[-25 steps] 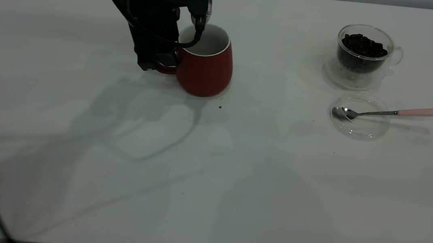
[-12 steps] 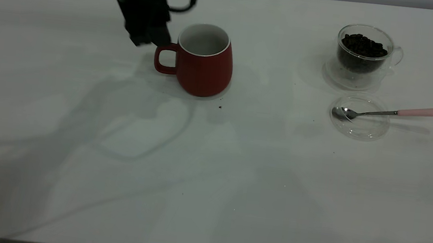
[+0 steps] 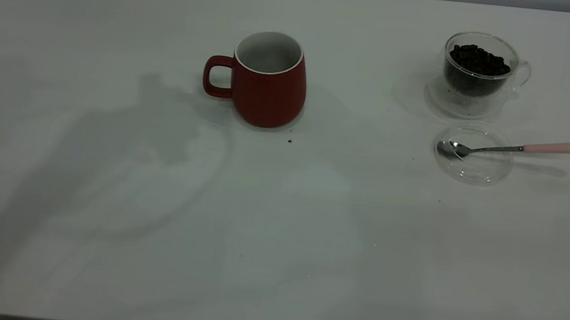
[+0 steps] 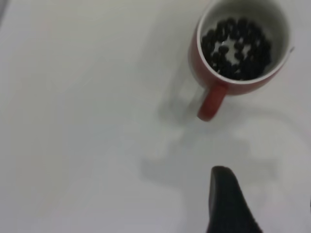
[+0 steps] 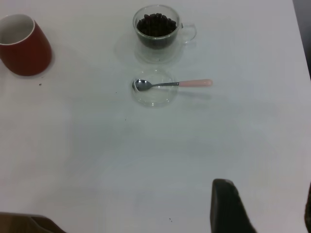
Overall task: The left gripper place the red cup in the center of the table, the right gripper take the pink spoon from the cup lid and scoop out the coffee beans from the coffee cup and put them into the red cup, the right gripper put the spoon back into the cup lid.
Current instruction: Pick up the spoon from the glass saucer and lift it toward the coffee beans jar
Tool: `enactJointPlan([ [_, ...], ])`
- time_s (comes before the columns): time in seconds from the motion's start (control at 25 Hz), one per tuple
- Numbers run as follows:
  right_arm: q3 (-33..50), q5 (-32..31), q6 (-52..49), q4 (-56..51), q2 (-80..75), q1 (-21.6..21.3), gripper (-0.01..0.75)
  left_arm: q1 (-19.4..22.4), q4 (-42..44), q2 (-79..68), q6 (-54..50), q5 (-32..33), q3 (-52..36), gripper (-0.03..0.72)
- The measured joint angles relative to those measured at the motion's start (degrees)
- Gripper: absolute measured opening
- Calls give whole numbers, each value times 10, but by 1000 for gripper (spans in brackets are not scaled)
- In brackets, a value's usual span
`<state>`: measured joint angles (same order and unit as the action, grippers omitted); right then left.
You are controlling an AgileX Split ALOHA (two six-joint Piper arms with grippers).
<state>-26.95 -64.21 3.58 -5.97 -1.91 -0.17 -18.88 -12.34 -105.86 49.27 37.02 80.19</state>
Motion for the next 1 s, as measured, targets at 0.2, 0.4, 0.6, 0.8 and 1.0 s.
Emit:
enactJointPlan([
  [0.2,0,0,0,0,0,0,415,0,73,154,-220,122,0,463],
  [0.4,0,0,0,0,0,0,415,0,137,269,-385,279,-1,463],
  [0.6,0,0,0,0,0,0,415,0,149,339,-471,300,-50,463],
  [0.8,0,0,0,0,0,0,415,0,149,400,-515,300,-196,463],
  [1.0,0,0,0,0,0,0,415,0,145,471,-521,300,-360,463],
])
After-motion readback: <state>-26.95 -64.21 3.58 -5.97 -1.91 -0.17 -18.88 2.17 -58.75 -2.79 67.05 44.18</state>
